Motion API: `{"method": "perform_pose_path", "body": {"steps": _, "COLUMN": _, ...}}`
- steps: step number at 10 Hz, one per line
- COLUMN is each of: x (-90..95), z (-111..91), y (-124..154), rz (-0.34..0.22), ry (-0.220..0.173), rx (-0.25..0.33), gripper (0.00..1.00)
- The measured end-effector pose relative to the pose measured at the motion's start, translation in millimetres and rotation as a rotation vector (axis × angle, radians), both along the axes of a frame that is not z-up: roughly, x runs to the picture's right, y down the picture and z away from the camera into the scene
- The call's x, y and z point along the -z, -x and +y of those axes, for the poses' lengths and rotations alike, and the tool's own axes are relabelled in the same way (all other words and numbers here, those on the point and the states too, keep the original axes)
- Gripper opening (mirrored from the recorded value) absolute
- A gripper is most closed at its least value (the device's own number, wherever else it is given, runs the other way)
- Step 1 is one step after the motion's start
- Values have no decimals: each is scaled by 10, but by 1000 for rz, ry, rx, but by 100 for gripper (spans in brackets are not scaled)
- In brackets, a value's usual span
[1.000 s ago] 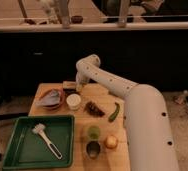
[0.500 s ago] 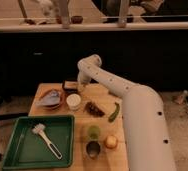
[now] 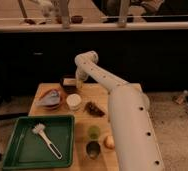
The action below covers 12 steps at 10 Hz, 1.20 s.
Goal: Wipe purple bowl with eraser
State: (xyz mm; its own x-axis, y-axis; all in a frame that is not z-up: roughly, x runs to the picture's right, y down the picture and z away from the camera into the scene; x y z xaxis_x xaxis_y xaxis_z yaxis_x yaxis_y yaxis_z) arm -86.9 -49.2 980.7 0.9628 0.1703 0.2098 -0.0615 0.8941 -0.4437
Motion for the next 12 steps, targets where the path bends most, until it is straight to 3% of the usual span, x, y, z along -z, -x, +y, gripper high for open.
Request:
{"method": "perform_pose_path", "body": {"steps": 3, "x": 48, "z": -42, "y": -19, "rz": 11, "ry": -8, "rx": 3, "gripper": 0}}
{"method": "perform_pose_path", "body": {"steps": 9, "x": 331, "z": -82, "y": -242, "rz": 47, "ry": -27, "rx": 3, "gripper": 0}}
{"method": "perform_pose_path", "body": {"steps": 12, "x": 318, "z": -179, "y": -47, "rz": 30, "ry": -36, "rx": 34, "gripper": 0}}
